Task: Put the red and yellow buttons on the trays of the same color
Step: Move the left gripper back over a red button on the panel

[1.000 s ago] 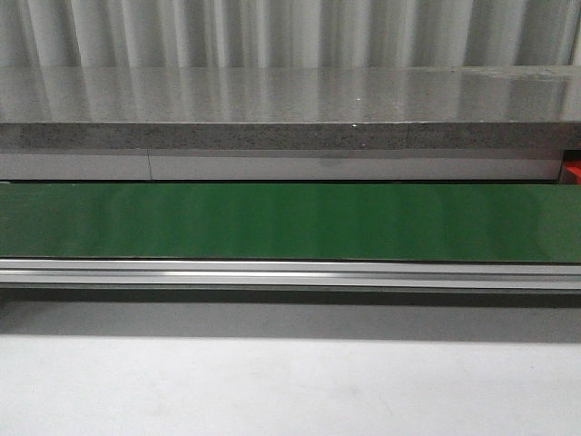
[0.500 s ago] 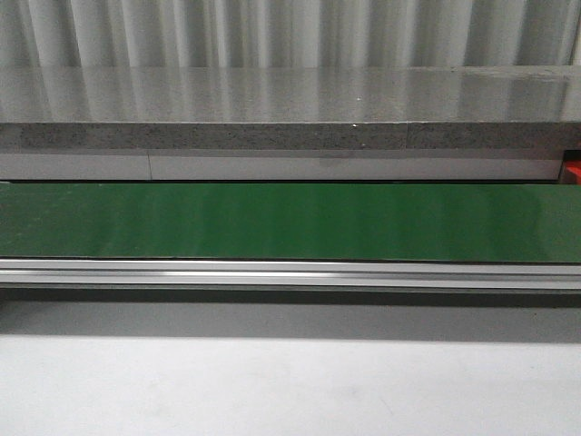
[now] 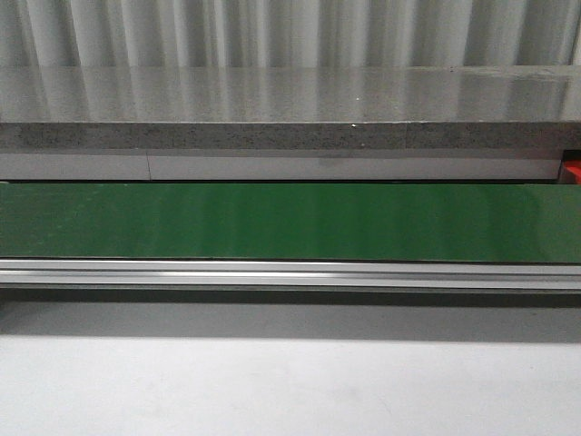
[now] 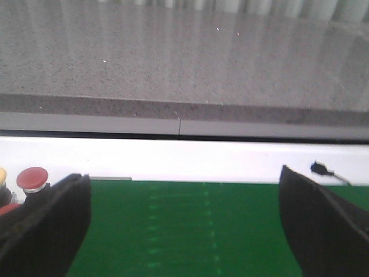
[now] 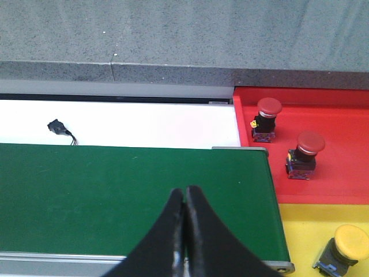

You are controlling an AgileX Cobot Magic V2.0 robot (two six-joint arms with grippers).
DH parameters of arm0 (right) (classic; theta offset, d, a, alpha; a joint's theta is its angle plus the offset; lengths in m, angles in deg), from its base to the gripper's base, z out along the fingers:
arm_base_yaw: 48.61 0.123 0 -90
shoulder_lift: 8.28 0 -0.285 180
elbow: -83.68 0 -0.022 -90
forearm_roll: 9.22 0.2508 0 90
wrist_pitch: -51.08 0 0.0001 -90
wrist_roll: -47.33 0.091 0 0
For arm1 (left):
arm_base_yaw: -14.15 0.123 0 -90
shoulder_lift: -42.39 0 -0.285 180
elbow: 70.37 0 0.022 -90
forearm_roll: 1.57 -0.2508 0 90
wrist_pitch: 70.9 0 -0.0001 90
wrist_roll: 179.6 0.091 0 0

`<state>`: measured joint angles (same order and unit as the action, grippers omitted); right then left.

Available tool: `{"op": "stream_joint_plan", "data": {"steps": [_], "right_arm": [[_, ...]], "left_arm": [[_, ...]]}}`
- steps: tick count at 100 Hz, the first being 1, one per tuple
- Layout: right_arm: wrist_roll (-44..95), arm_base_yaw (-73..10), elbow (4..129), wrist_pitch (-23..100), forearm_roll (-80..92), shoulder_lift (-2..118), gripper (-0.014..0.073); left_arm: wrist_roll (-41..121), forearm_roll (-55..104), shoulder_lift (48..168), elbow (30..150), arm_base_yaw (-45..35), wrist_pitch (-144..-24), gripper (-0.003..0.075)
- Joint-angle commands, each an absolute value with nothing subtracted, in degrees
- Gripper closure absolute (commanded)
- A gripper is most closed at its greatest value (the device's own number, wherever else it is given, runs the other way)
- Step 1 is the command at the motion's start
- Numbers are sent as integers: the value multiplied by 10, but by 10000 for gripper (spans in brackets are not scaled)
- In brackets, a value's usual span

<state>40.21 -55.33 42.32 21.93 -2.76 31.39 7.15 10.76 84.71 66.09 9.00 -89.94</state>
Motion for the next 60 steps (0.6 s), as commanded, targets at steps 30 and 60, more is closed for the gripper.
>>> {"op": "stream_joint_plan", "data": {"steps": [30,60], "right_arm": [[399,-551,437,260,-29,313,662],[399,-551,437,260,-29,313,662]], "left_arm": [[-15,166,1091,822,273,-914,97],[-15,174,1272,873,310,-934,98]]}}
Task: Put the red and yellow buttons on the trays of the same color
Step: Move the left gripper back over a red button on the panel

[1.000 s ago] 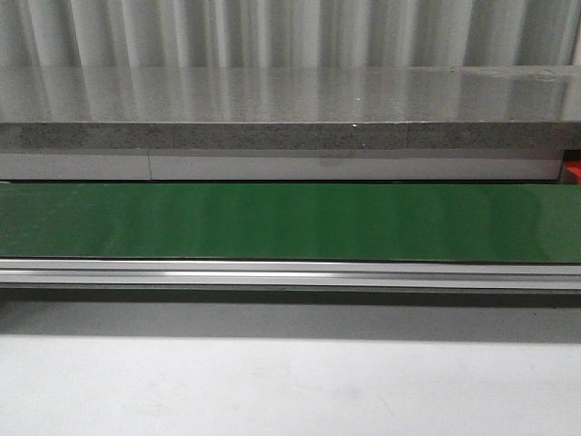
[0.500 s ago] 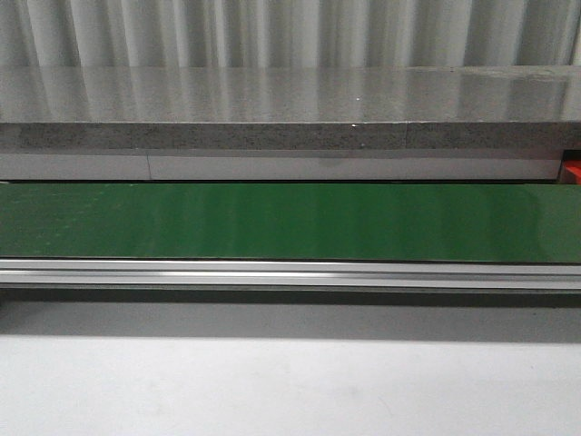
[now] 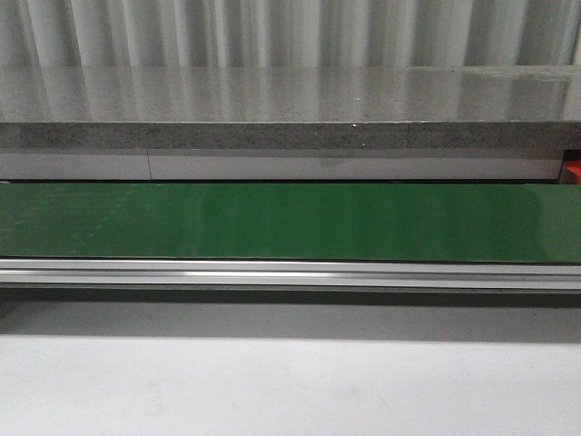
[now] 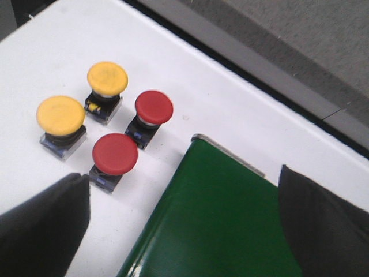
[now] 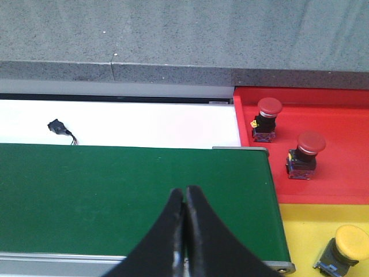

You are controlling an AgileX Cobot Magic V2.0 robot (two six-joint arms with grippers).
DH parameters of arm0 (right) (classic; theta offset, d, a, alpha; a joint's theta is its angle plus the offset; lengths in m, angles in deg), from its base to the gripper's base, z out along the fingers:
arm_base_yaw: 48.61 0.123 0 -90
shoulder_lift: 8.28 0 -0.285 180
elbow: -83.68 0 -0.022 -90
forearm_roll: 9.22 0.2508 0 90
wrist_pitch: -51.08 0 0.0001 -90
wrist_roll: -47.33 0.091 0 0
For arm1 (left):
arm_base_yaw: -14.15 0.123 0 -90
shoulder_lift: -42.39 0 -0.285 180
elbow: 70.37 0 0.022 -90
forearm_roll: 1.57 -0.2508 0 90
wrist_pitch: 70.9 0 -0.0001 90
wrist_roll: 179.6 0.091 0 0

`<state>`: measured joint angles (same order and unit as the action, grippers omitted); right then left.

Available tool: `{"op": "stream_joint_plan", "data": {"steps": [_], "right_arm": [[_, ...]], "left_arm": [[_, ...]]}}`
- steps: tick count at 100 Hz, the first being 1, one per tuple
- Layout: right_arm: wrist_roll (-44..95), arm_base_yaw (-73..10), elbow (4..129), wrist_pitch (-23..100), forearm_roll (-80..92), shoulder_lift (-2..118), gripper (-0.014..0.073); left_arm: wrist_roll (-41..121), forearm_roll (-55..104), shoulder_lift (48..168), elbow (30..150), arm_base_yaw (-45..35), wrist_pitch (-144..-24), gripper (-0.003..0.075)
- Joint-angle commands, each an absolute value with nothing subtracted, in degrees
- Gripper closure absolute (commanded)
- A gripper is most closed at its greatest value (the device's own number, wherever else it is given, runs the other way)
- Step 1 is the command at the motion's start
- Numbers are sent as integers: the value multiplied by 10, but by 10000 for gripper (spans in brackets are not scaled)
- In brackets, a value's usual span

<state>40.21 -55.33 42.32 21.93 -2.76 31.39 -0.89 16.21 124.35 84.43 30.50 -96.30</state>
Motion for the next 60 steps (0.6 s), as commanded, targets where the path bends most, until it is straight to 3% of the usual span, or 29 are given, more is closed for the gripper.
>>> {"op": "stream_joint_plan", "data": {"steps": [1,60], "right_arm": [[399,-551,437,260,-29,313,662],[399,-551,437,260,-29,313,662]], "left_arm": [[-15,174,1272,875,310,-934,98],[-15,172,1410,894,310,-894,98]]}}
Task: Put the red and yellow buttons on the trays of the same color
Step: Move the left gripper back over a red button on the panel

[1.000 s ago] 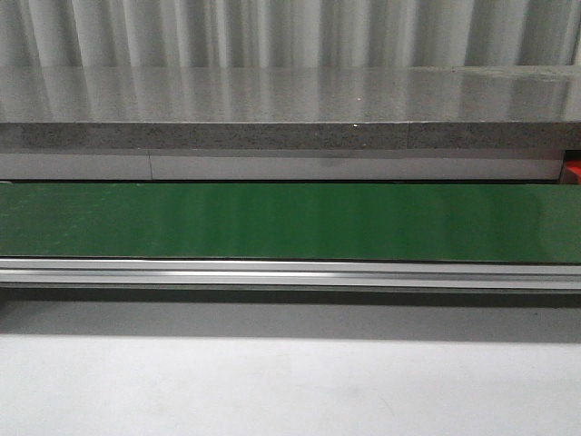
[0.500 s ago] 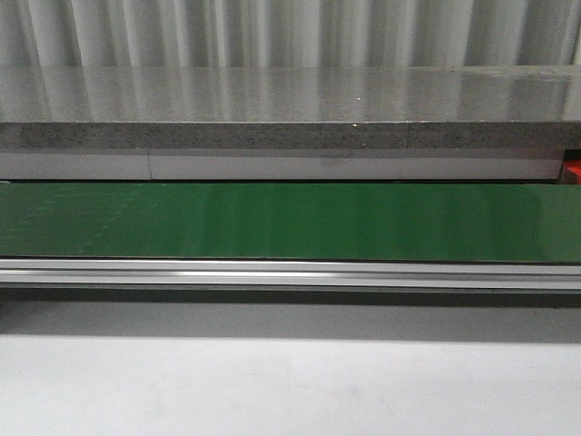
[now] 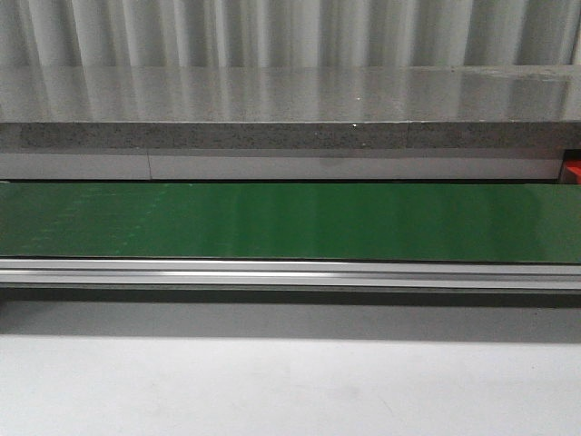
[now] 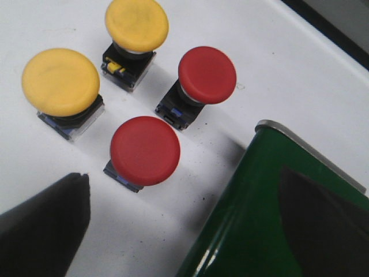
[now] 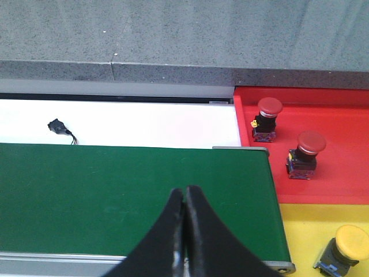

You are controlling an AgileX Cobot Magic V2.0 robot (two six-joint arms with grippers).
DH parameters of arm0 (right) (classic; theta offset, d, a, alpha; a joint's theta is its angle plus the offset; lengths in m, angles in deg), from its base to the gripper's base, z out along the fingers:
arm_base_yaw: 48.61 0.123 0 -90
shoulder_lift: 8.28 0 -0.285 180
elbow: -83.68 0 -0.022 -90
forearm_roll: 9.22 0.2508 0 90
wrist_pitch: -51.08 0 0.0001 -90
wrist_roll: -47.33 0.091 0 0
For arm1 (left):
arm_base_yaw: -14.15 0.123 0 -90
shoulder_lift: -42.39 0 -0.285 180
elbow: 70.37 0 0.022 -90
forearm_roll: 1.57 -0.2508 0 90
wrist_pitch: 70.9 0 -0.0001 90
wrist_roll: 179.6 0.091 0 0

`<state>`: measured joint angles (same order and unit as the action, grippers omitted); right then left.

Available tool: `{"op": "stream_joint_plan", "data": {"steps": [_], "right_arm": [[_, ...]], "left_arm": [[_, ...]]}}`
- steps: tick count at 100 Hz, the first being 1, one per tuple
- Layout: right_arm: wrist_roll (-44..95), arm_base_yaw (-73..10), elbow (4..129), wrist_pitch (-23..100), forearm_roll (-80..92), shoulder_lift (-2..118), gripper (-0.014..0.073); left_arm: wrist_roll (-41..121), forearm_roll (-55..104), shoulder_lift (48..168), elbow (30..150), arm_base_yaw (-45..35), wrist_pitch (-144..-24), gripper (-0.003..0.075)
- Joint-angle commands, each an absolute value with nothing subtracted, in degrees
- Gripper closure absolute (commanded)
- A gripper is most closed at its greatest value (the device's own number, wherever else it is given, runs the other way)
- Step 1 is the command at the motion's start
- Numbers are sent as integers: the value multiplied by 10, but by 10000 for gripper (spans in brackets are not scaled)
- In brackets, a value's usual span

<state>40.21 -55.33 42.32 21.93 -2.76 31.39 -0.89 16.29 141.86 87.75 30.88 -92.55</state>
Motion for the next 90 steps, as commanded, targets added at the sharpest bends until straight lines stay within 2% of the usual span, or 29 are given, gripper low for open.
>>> {"op": "stream_joint_plan", "data": {"steps": [1,90], "right_arm": [[399,-551,437,260,-29,313,662],[399,-551,437,260,-29,314,662]], "left_arm": [[-15,172,1411,894,310,-893,98],[-15,182,1486,926,327,-858,98]]}}
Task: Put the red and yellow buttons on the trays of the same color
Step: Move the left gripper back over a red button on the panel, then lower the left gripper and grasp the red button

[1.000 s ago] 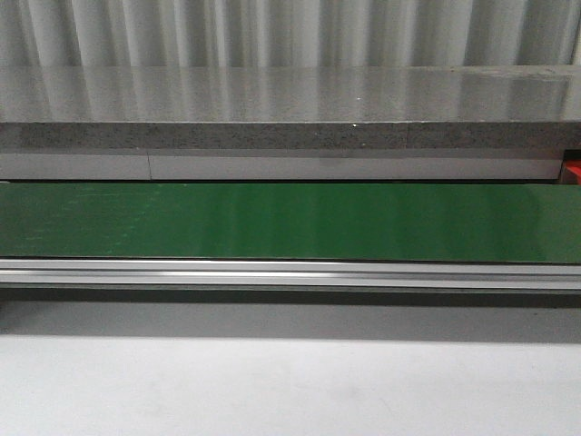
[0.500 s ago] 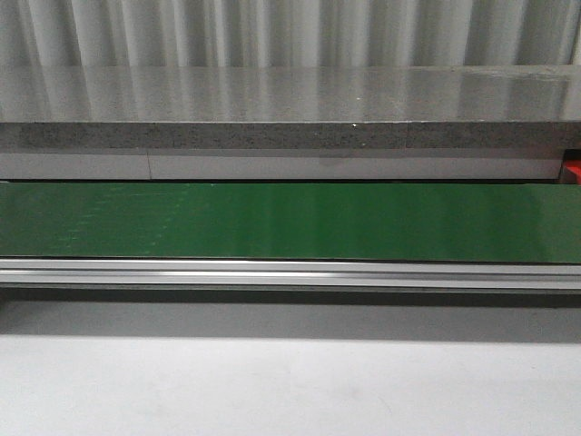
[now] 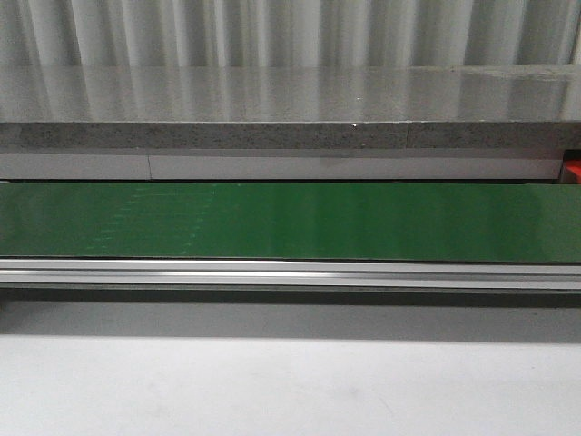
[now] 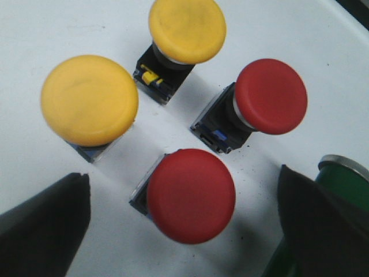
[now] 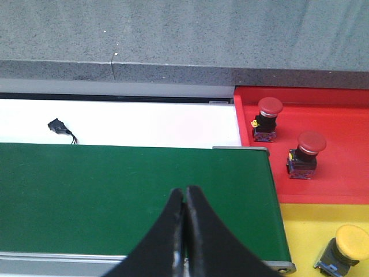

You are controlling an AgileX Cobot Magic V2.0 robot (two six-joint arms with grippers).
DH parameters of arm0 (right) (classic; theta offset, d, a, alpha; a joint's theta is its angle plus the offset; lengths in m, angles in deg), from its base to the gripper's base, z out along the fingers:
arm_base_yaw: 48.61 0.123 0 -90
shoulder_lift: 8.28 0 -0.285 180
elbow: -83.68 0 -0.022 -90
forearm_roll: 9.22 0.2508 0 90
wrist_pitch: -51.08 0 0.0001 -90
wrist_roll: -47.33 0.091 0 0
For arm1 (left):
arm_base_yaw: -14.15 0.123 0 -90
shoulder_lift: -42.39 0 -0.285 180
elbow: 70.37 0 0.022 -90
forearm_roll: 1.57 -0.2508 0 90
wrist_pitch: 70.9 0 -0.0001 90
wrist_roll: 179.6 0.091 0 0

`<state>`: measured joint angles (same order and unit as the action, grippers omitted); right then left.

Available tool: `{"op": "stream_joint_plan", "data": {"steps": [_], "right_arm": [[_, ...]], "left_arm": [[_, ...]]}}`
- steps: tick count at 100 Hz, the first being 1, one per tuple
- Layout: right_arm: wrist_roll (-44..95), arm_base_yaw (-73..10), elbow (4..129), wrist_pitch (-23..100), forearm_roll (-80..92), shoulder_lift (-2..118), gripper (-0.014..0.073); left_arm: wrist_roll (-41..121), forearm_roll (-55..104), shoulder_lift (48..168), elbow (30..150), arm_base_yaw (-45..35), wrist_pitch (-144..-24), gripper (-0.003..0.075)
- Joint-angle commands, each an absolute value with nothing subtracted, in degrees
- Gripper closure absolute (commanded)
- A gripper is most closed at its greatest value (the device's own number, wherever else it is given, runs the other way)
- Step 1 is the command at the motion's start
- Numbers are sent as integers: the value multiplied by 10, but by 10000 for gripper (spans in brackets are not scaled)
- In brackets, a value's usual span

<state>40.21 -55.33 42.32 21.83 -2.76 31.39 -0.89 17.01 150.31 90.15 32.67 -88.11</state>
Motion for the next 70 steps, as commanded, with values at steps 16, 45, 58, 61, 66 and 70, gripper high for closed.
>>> {"op": "stream_joint_plan", "data": {"steps": [16,45,58,61,66,70], "right_arm": [[399,-551,437,260,-29,314,662],[399,-551,437,260,-29,314,662],[399,-551,437,260,-29,314,662],[399,-551,437,260,-29,314,662],[399,-551,437,260,-29,314,662],[399,-551,437,260,-29,314,662]], "left_arm": [[-15,182,1495,943,327,-863,102],[-15,182,1495,944,327,-874,126],[-15,182,1495,944,327,-885,199],[-15,182,1495,944,327,-885,209],[-15,182,1495,944,327,-886,223],[-15,182,1495,944,327,-886,232]]}}
